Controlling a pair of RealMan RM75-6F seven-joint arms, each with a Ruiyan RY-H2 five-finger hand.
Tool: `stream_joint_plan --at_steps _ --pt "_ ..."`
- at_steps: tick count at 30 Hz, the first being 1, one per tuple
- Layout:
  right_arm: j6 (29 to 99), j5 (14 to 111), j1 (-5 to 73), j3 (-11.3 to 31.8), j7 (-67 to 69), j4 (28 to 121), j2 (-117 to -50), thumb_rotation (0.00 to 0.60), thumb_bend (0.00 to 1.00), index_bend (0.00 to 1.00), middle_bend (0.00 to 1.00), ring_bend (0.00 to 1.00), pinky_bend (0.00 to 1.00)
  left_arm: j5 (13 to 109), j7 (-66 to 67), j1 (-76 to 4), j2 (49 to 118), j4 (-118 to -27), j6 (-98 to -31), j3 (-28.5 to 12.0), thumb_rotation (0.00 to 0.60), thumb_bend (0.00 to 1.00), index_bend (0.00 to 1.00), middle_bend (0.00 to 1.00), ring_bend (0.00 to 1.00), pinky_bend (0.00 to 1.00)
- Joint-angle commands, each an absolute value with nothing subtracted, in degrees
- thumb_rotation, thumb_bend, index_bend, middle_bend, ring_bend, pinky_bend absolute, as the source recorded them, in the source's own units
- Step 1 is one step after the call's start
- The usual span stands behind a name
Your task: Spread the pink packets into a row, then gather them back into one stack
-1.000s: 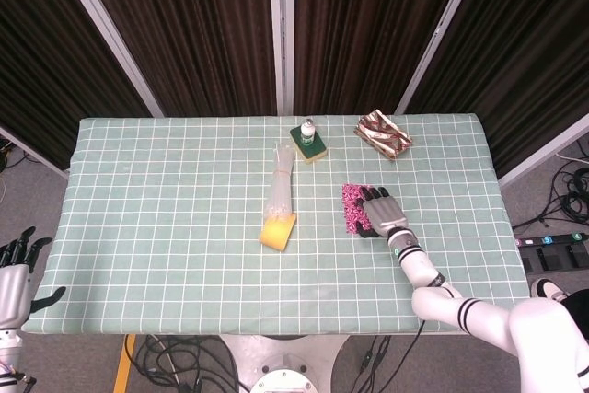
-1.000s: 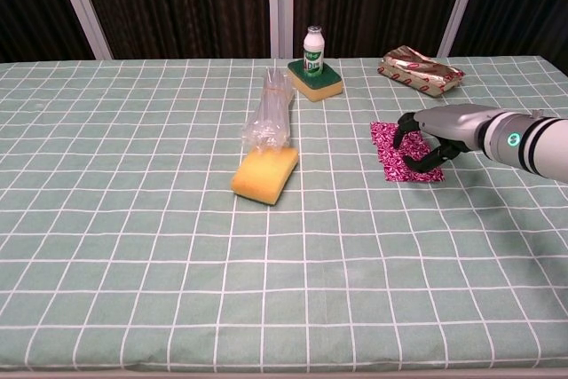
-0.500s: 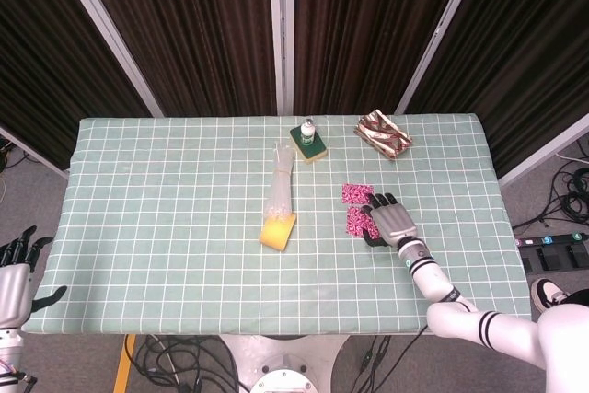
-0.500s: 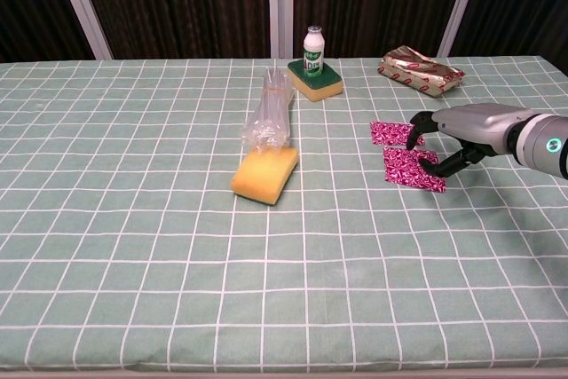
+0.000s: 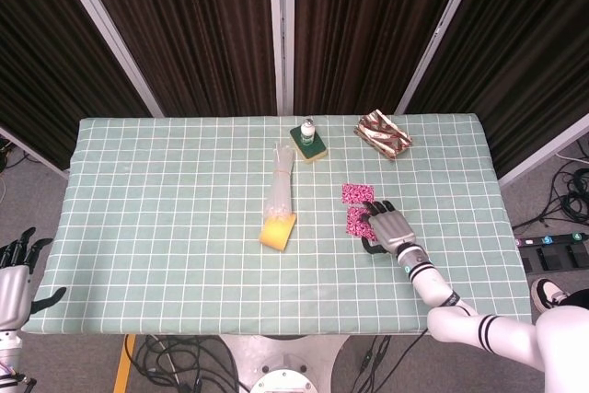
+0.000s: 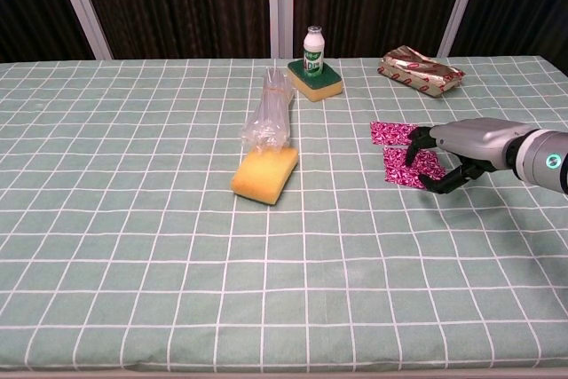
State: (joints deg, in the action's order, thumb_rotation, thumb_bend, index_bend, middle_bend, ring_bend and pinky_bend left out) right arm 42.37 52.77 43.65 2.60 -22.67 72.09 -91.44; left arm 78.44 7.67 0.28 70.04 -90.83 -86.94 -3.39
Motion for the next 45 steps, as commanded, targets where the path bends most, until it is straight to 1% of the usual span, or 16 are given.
stream_joint_plan --at_steps 1,19,22,28,33,37,45 --pt "42.8 53.3 43.2 2.1 -22.8 72.9 -91.0 0.325 0.47 0.24 0.00 0.00 0.00 78.5 7.8 0.2 70.1 -90.9 -86.9 -3.4 0.600 0.13 0.27 0.18 0.15 0.17" --pt "47.8 58.3 38.7 -1.3 -22.8 83.1 -85.6 0.322 0.47 0.24 0.00 0.00 0.00 78.9 7.9 -0.5 70.4 -90.7 -86.4 -3.7 0.600 0.13 0.27 0.18 0.15 0.17" --pt "48.9 58.6 38.1 -0.4 -21.6 82.2 -86.0 0.317 0.47 0.24 0.00 0.00 0.00 79.0 7.9 -0.6 70.4 -90.6 -86.3 -3.7 0.600 0.13 0.27 0.18 0.15 0.17" --pt "46.1 56.9 39.8 1.4 -21.8 78.3 -88.3 0.326 0.47 0.24 0.00 0.00 0.00 78.9 7.8 -0.3 70.3 -90.8 -86.7 -3.7 0.600 0.13 0.27 0.18 0.15 0.17" --pt "44.6 56.4 40.8 1.6 -22.6 75.7 -90.4 0.319 0.47 0.24 0.00 0.00 0.00 78.8 7.8 -0.2 70.3 -90.8 -86.7 -3.5 0.600 0.13 0.27 0.18 0.15 0.17" --pt "44.6 56.7 40.8 1.3 -23.1 76.3 -90.4 0.321 0.47 0.24 0.00 0.00 0.00 78.7 7.6 -0.1 70.3 -90.6 -86.7 -3.5 0.600 0.13 0.27 0.18 0.15 0.17" --pt "46.2 57.4 39.6 -0.1 -24.7 80.5 -88.0 0.315 0.47 0.24 0.00 0.00 0.00 79.0 7.6 -0.3 70.5 -90.3 -86.5 -3.5 0.600 0.13 0.27 0.18 0.15 0.17"
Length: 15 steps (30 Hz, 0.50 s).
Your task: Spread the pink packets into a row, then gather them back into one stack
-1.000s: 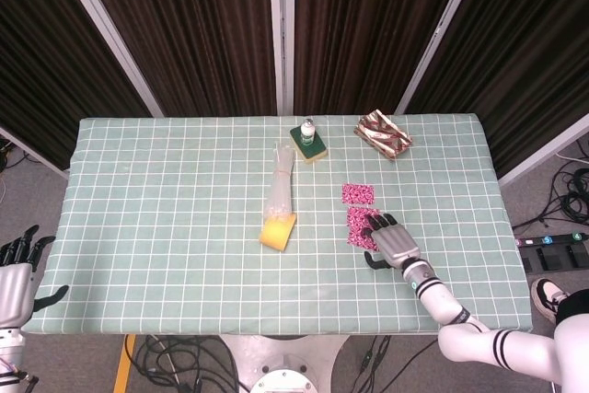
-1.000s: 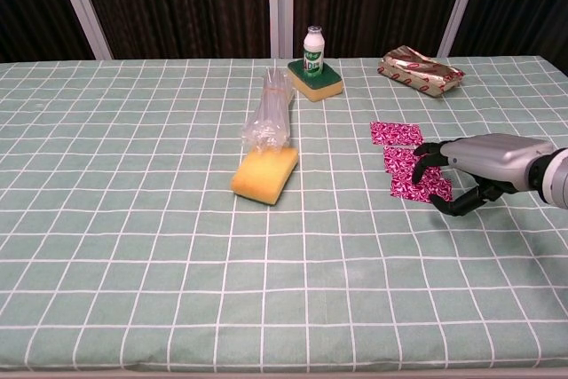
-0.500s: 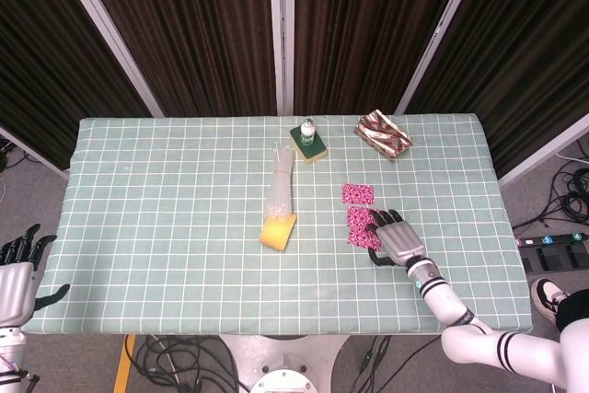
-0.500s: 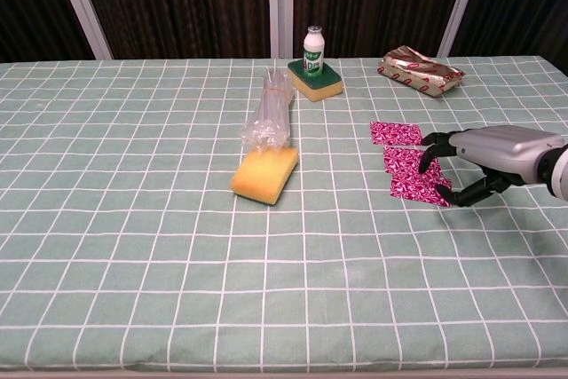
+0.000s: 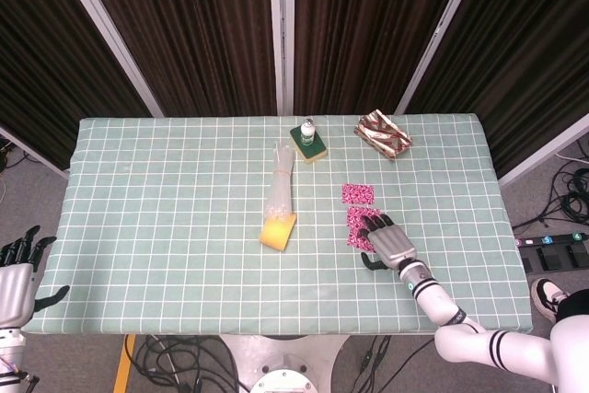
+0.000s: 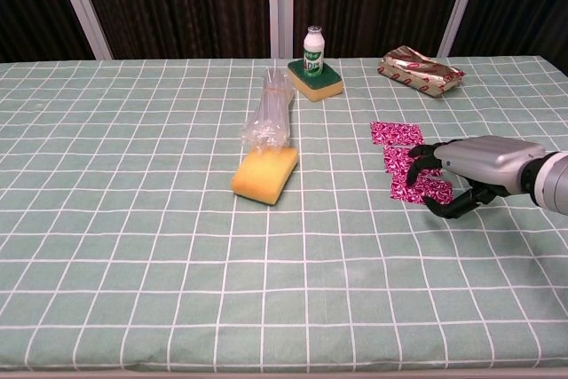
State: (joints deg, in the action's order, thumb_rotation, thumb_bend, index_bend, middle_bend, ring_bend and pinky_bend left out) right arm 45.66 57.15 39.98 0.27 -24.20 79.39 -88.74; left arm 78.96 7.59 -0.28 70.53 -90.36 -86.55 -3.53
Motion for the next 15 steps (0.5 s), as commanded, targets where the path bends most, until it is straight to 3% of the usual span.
stream_joint_plan --at_steps 1,15 --pt "46.2 57.5 39.6 -0.2 -24.7 80.7 -87.9 0.316 0.47 0.24 0.00 0.00 0.00 79.0 7.6 -0.3 70.5 -90.3 -86.5 -3.6 0.600 0.13 0.27 0.18 0.15 0.17" --pt "45.4 56.2 40.7 2.3 -24.0 76.3 -90.0 0.322 0.47 0.24 0.00 0.00 0.00 78.8 7.5 -0.2 70.6 -90.3 -86.6 -3.5 0.600 0.13 0.27 0.18 0.15 0.17"
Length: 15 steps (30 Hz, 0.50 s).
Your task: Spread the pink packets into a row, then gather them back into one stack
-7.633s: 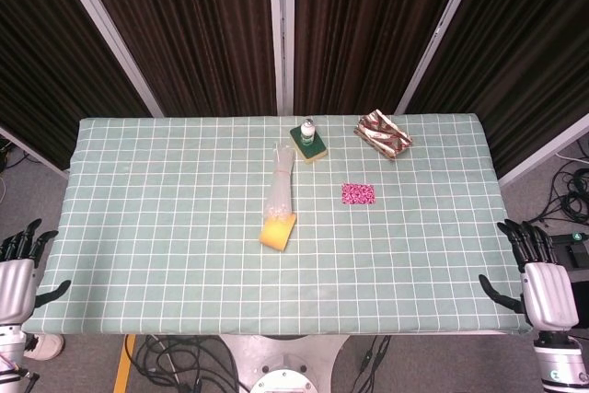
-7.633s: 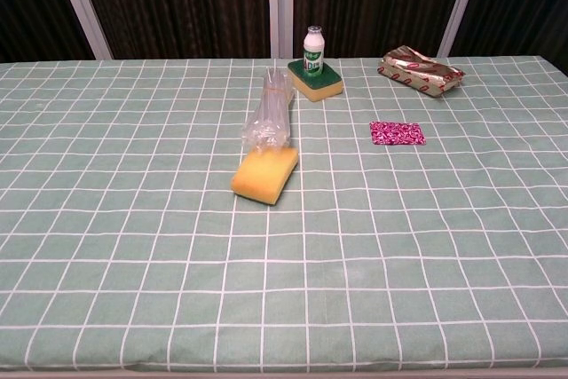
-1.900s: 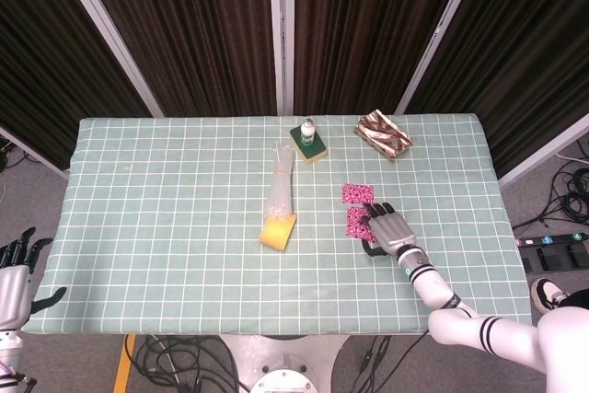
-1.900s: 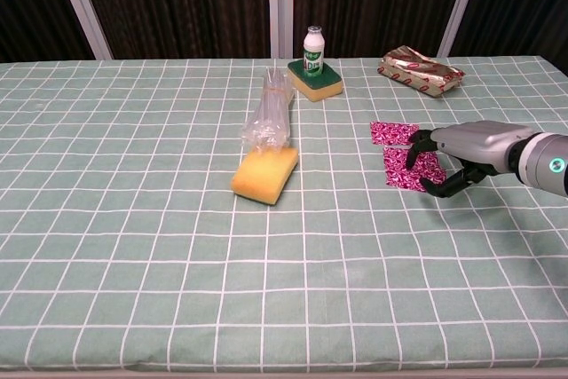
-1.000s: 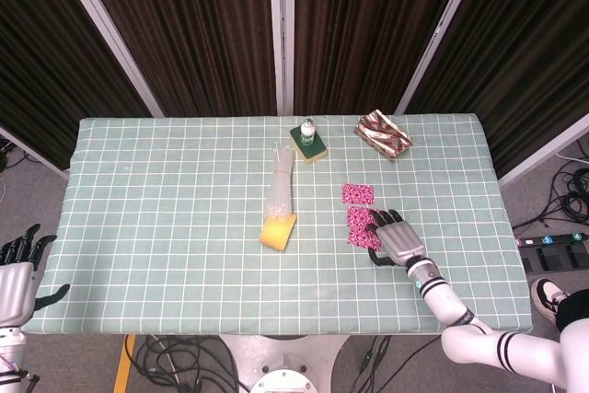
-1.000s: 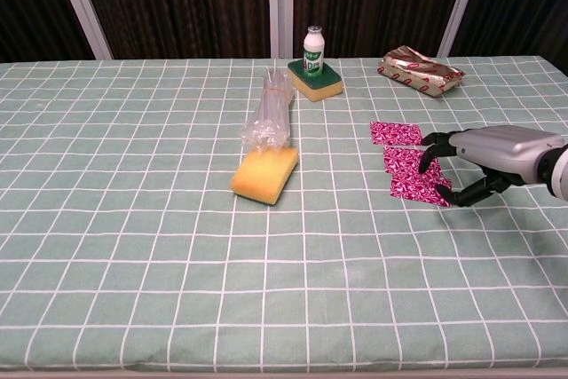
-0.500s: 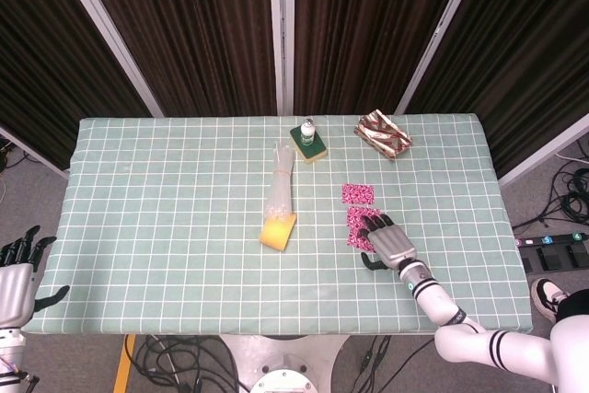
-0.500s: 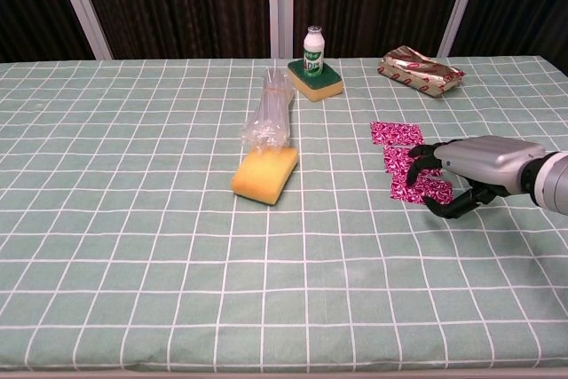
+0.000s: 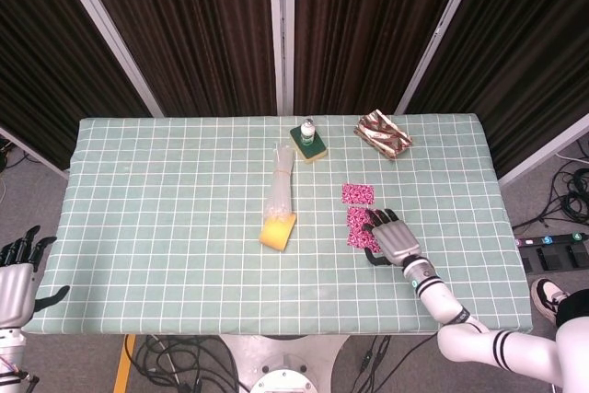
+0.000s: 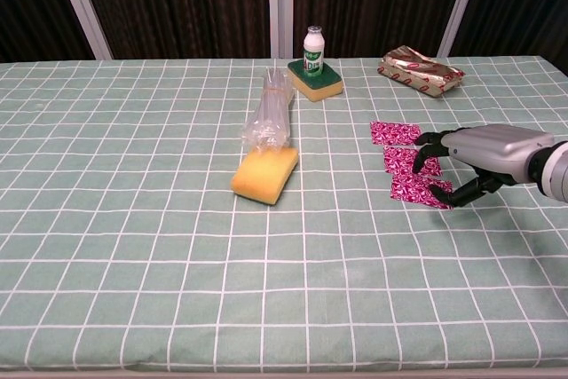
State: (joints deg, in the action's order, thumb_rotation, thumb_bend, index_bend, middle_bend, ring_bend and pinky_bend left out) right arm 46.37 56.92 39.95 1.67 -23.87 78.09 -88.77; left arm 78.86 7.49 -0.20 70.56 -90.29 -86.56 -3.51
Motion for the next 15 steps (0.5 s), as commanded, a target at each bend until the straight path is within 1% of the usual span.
stream_joint_plan --at_steps 1,8,15 --pt "45.1 56.0 40.9 2.4 -23.9 75.7 -90.5 0.320 0.47 0.24 0.00 0.00 0.00 78.8 7.5 -0.1 70.5 -90.3 -86.6 -3.5 0.600 0.13 0.27 0.18 0.15 0.17" --pt "43.4 55.6 41.8 2.4 -24.4 73.9 -92.2 0.322 0.47 0.24 0.00 0.00 0.00 78.7 7.3 0.1 70.5 -90.2 -86.7 -3.3 0.600 0.13 0.27 0.18 0.15 0.17" --pt "44.8 56.5 40.7 1.1 -24.9 76.9 -90.5 0.323 0.47 0.24 0.00 0.00 0.00 78.8 7.1 0.1 70.7 -89.9 -86.6 -3.3 0.600 0.13 0.27 0.18 0.15 0.17"
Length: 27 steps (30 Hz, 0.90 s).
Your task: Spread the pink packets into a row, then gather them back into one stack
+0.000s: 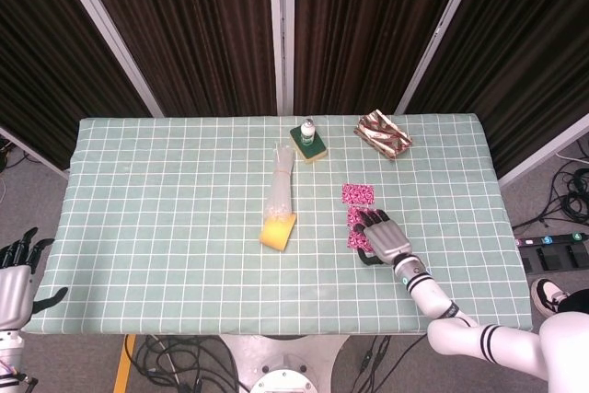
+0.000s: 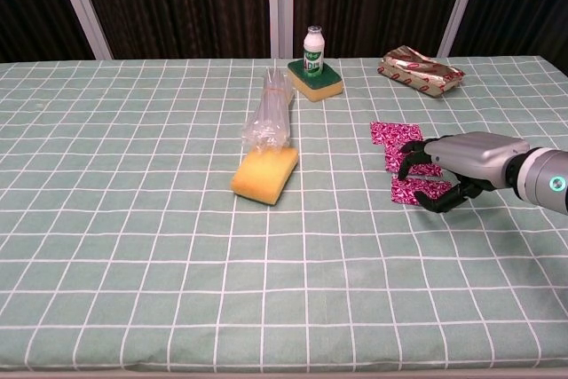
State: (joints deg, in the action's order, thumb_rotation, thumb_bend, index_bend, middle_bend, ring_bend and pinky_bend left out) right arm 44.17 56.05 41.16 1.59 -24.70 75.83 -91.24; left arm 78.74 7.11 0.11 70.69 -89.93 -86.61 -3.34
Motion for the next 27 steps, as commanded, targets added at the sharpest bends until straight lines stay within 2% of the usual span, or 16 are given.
stream_joint_plan --at_steps 1,6,10,12,15,17,19,22,24,27 --pt "45.1 56.7 40.5 0.9 -25.0 77.5 -90.2 0.320 0.47 0.24 0.00 0.00 0.00 78.8 7.1 0.0 70.8 -89.8 -86.6 -3.4 0.600 0.13 0.27 0.18 0.15 0.17" --pt "46.7 58.0 39.7 0.7 -24.5 79.9 -88.8 0.326 0.47 0.24 0.00 0.00 0.00 78.9 7.1 -0.1 70.8 -89.7 -86.6 -3.5 0.600 0.13 0.27 0.18 0.15 0.17" --pt "48.8 59.0 39.4 3.3 -21.6 80.3 -87.8 0.321 0.45 0.24 0.00 0.00 0.00 78.9 7.1 -0.1 70.8 -89.8 -86.5 -3.5 0.600 0.13 0.27 0.18 0.15 0.17" --pt "49.5 58.6 39.8 5.0 -20.9 79.6 -87.8 0.321 0.42 0.24 0.00 0.00 0.00 79.0 7.1 -0.1 70.7 -89.8 -86.5 -3.5 0.600 0.13 0.27 0.18 0.15 0.17" --pt "49.2 56.4 41.2 8.0 -20.6 78.0 -88.3 0.323 0.30 0.24 0.01 0.00 0.00 78.9 7.1 0.0 70.7 -89.9 -86.6 -3.4 0.600 0.13 0.27 0.18 0.15 0.17" --pt "48.3 54.7 42.7 9.9 -20.5 76.0 -89.3 0.368 0.22 0.25 0.03 0.00 0.00 78.9 7.2 0.0 70.7 -90.0 -86.6 -3.4 0.600 0.13 0.27 0.18 0.15 0.17" --pt "46.7 52.6 44.6 11.3 -21.5 73.1 -90.7 0.446 0.19 0.26 0.04 0.00 0.00 78.8 7.2 0.2 70.6 -90.1 -86.7 -3.3 0.600 0.13 0.27 0.18 0.15 0.17" --pt "43.6 49.5 47.6 12.3 -23.6 68.4 -93.0 0.526 0.19 0.27 0.05 0.00 0.00 78.6 7.2 0.4 70.5 -90.3 -86.9 -3.3 0.600 0.13 0.27 0.18 0.15 0.17" --pt "41.6 47.5 49.3 12.5 -25.0 65.3 -94.6 0.561 0.19 0.27 0.05 0.00 0.00 78.5 7.3 0.6 70.4 -90.4 -87.0 -3.3 0.600 0.13 0.27 0.18 0.15 0.17" --pt "38.8 44.7 51.8 12.5 -27.0 59.9 -97.3 0.577 0.19 0.27 0.05 0.00 0.00 78.3 7.4 0.7 70.3 -90.5 -87.0 -3.2 0.600 0.13 0.27 0.18 0.15 0.17"
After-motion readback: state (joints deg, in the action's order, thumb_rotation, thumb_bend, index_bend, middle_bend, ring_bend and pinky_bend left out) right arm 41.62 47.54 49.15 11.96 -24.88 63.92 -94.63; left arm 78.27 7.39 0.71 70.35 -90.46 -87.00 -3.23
